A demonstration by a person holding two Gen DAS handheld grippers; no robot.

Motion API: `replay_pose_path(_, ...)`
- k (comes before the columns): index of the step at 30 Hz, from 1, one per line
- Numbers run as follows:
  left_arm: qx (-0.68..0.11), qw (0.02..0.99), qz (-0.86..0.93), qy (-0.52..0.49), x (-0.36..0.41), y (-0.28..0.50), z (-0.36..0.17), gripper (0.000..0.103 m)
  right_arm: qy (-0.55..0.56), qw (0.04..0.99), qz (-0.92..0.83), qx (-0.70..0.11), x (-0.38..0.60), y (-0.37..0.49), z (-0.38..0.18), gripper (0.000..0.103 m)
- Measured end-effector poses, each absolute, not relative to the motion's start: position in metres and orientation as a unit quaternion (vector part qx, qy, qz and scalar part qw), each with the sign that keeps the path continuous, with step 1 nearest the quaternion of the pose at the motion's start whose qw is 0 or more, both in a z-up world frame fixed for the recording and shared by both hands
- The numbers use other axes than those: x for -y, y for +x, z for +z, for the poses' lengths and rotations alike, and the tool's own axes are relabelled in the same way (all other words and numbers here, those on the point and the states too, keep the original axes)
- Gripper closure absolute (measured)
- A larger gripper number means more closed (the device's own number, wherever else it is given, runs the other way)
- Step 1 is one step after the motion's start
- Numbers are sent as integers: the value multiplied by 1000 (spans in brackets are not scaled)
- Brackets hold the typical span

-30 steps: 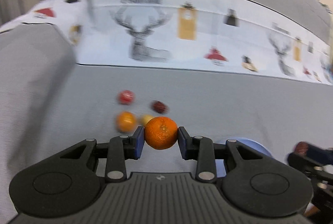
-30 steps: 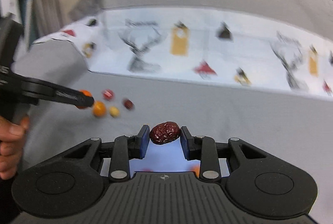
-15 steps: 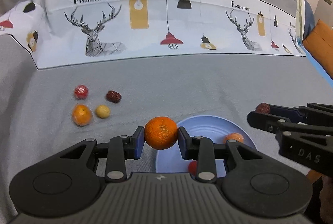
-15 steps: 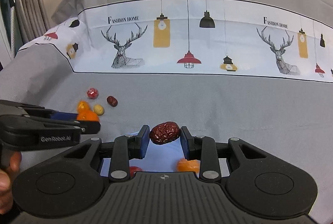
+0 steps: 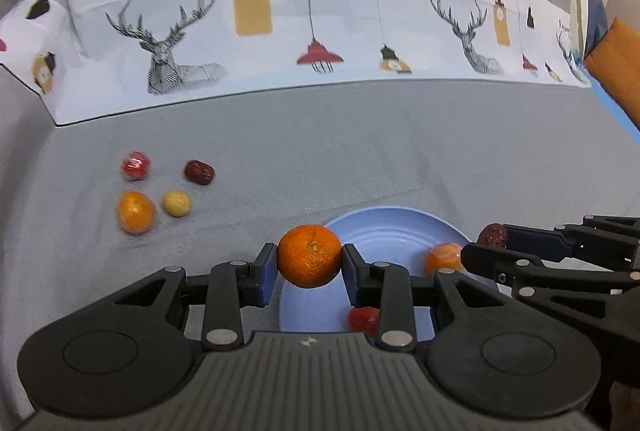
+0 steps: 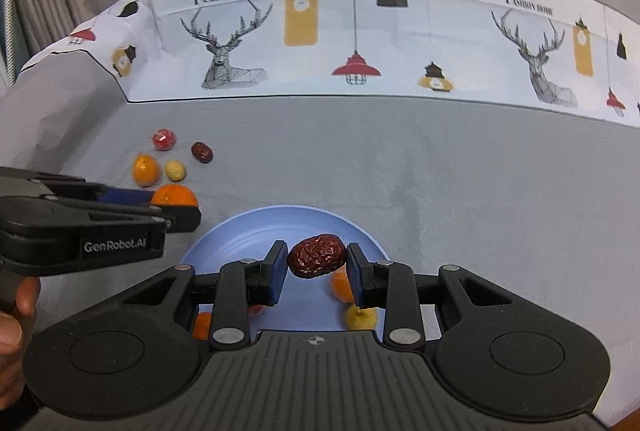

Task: Organize fruits
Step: 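Carry the tangerine in the left gripper over the plate while the right carries the date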

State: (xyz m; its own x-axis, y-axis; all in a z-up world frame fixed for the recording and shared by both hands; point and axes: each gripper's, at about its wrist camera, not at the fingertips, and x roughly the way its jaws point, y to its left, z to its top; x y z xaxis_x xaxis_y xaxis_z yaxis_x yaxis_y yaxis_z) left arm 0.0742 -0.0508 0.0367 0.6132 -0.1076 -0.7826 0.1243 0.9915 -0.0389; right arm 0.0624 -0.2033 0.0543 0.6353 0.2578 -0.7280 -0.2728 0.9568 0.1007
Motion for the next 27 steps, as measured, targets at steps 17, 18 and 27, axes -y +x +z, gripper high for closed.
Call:
replay_pose_path(17,-423,901,-73,57,69,77,26,65,-6,892,149,-426,204,67,44,69)
replay_pose_path(18,-424,901,-72,59,70,78,25,65,-7,891,150,-428,203,68,44,69)
replay_pose_path(27,-427,899,-71,61,71,79,23,65,-15,886,147,-440,201,68,39,69)
